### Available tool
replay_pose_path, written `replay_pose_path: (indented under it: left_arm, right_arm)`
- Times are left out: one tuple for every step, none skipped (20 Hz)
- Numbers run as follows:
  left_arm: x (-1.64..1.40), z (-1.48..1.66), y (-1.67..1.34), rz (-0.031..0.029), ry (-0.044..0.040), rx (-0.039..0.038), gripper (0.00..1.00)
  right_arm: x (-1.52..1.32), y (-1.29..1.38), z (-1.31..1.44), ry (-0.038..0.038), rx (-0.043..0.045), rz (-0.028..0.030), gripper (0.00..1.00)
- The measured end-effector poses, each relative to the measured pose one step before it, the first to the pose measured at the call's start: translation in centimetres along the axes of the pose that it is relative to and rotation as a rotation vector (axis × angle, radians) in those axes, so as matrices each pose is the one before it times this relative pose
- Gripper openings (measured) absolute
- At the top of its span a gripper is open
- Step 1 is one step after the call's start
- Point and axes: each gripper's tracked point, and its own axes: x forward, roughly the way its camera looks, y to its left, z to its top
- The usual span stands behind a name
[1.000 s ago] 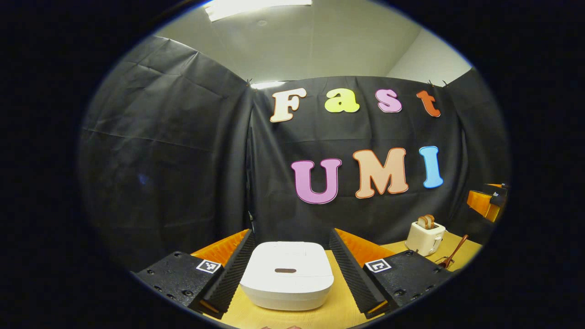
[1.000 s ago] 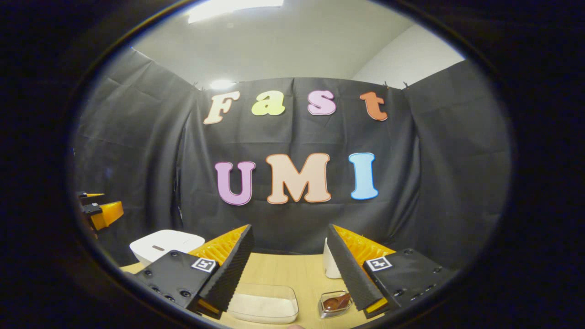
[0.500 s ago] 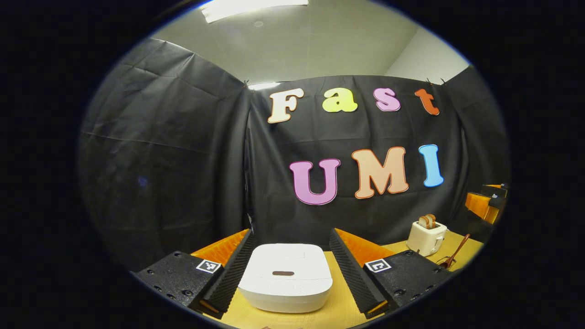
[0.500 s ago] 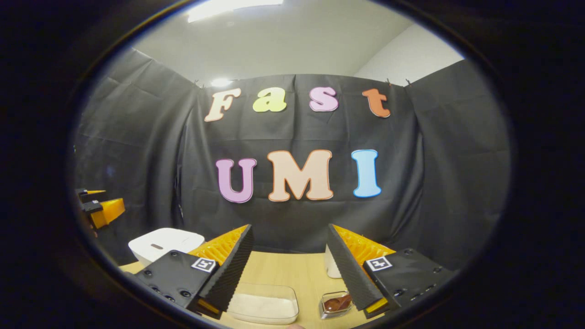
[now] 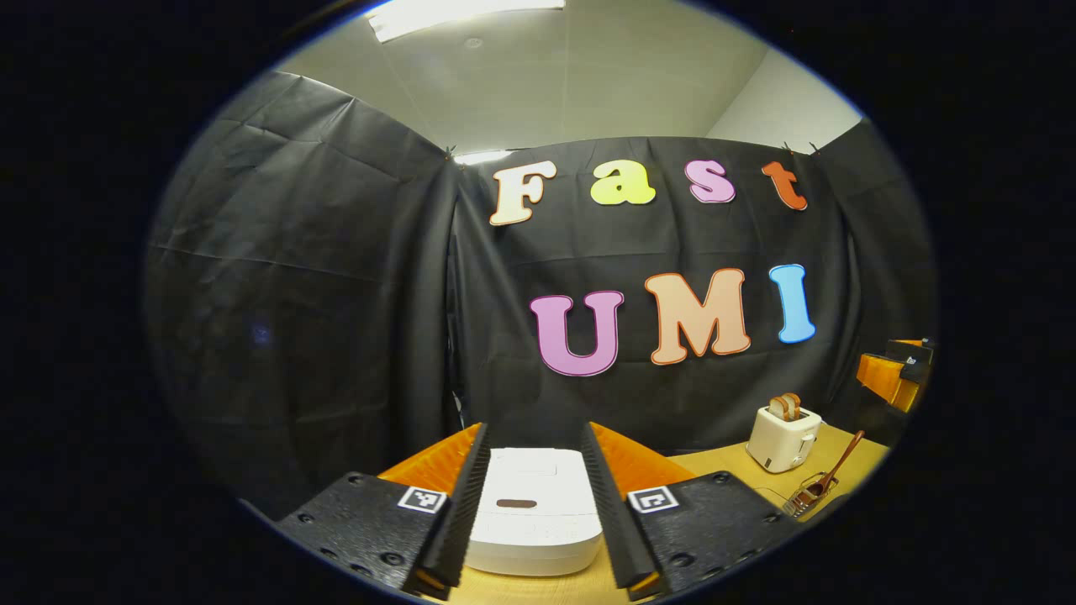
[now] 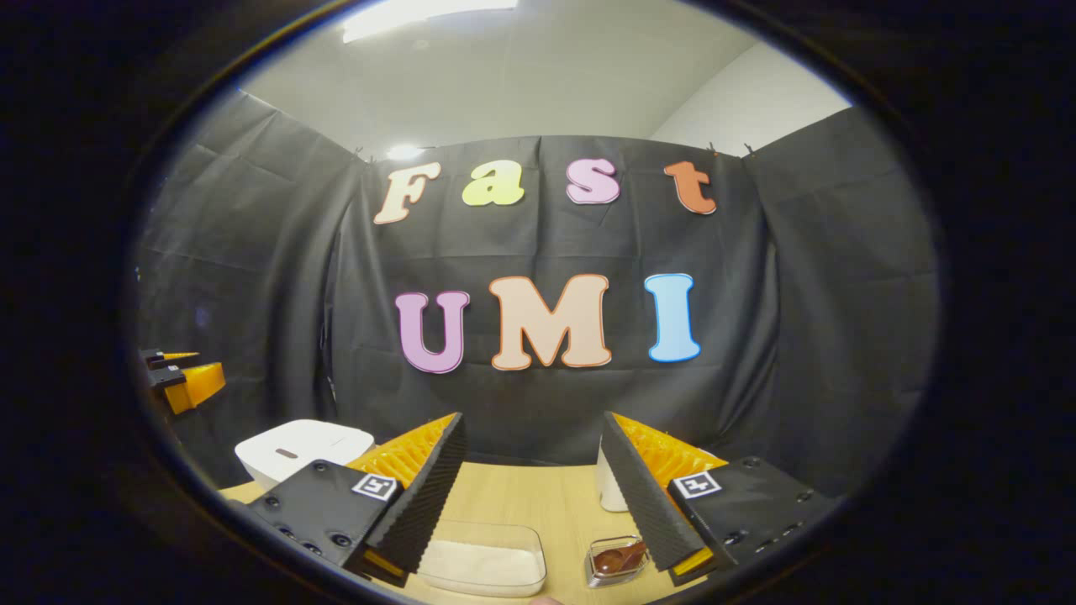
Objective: Close the left gripper, press the button to open the rice cooker; take a wooden spoon from the chopstick holder with the right hand, scoop a spoonful of rice and pour it into the rice cooker, then put the wooden spoon back into the chopstick holder.
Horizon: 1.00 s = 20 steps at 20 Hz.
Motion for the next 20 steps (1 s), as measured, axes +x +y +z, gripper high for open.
replay_pose_path:
  left_arm:
    - [-0.068, -0.027, 0.097, -0.00208, -0.00083, -0.00313, 0.55]
    - [0.132, 0.074, -0.113, -0.00356, 0.00022, -0.00269, 0.47]
    - [0.105, -0.066, -0.121, -0.00165, 0.00207, -0.0002, 0.38]
    - [0.092, -0.132, 0.171, -0.00067, 0.00387, 0.00027, 0.29]
    - [0.003, -0.272, -0.005, -0.00306, 0.00625, -0.00036, 0.23]
    - [0.038, -0.082, 0.097, 0.0008, 0.00494, -0.00273, 0.18]
    - [0.076, -0.111, 0.273, 0.00593, 0.00224, -0.00532, 0.17]
    - [0.071, 0.035, 0.247, 0.00292, 0.00079, -0.00886, 0.11]
    - [0.021, 0.009, 0.03, -0.00213, -0.00419, -0.01799, 0.07]
    - [0.074, 0.066, -0.258, -0.01476, -0.00036, -0.02398, 0.0]
    - [0.263, -0.4, -0.311, -0.01826, 0.00423, -0.02043, 0.0]
    - [0.303, -0.188, -0.027, -0.00945, 0.00659, -0.00633, 0.0]
    - [0.571, -0.305, 0.393, -0.00189, 0.00353, 0.00146, 0.0]
    - [0.553, -0.124, 0.223, -0.00326, 0.00064, -0.00067, 0.0]
    - [0.346, -0.109, 0.358, -0.0002, 0.00204, -0.00165, 0.0]
    - [0.492, -0.212, 0.26, -0.00601, 0.00402, -0.0058, 0.0]
    - [0.393, -0.694, 0.348, 0.00169, 0.01736, -0.00184, 0.0]
    - [0.492, -0.779, 0.334, -0.00116, 0.02017, -0.00281, 0.0]
    - [0.697, -0.632, 0.411, 0.00422, 0.01781, -0.00292, 0.0]
    - [0.609, -0.706, 0.228, -0.00311, 0.01996, -0.00325, 0.0]
  right_arm:
    - [-0.099, -0.039, 0.015, -0.00059, 0.0003, -0.00047, 1.0]
    - [-0.044, -0.01, 0.153, -0.00123, 0.0005, -0.00161, 1.0]
    - [-0.05, -0.055, 0.022, -0.00138, 0.00148, -0.0018, 1.0]
    - [-0.01, 0.03, 0.136, -0.0017, 0.00105, -0.00046, 1.0]
    - [-0.051, -0.05, -0.023, -0.00148, -0.00118, -0.00081, 1.0]
    - [-0.049, -0.005, 0.019, -0.00062, -0.00281, -0.00066, 1.0]
    - [-0.032, -0.091, -0.054, -0.00064, -0.00246, -0.00068, 1.0]
    - [0.025, -0.055, 0.058, -0.00011, -0.00117, -0.00081, 1.0]
    - [-0.063, 0.118, -0.047, 0.00035, 0.00101, 0.00344, 1.0]
    - [0.016, 0.223, 0.064, 0.00039, 0.0032, 0.00677, 1.0]
    - [0.019, 0.055, 0.031, -0.00177, 0.002, 0.00338, 1.0]
    - [-0.049, -0.011, 0.113, -0.0031, -0.00102, 0.00086, 1.0]
    - [-0.076, -0.111, 0.054, -0.00304, -0.00363, -0.00149, 1.0]
    - [0.013, -0.033, 0.038, -0.0013, -0.00384, -0.0025, 1.0]
    - [-0.074, -0.097, -0.135, 0.00077, -0.00273, -0.00246, 1.0]
    - [-0.022, -0.051, -0.049, 0.00226, -0.00202, -0.00252, 1.0]
    - [-0.01, -0.119, -0.156, 0.00366, -0.00153, -0.00325, 1.0]
    - [-0.068, -0.131, -0.052, 0.0043, -0.00082, -0.00269, 1.0]
    - [-0.02, -0.264, -0.154, 0.00358, -0.00014, -0.00552, 1.0]
    - [-0.126, -0.194, -0.016, 0.00271, 0.00012, -0.00553, 1.0]
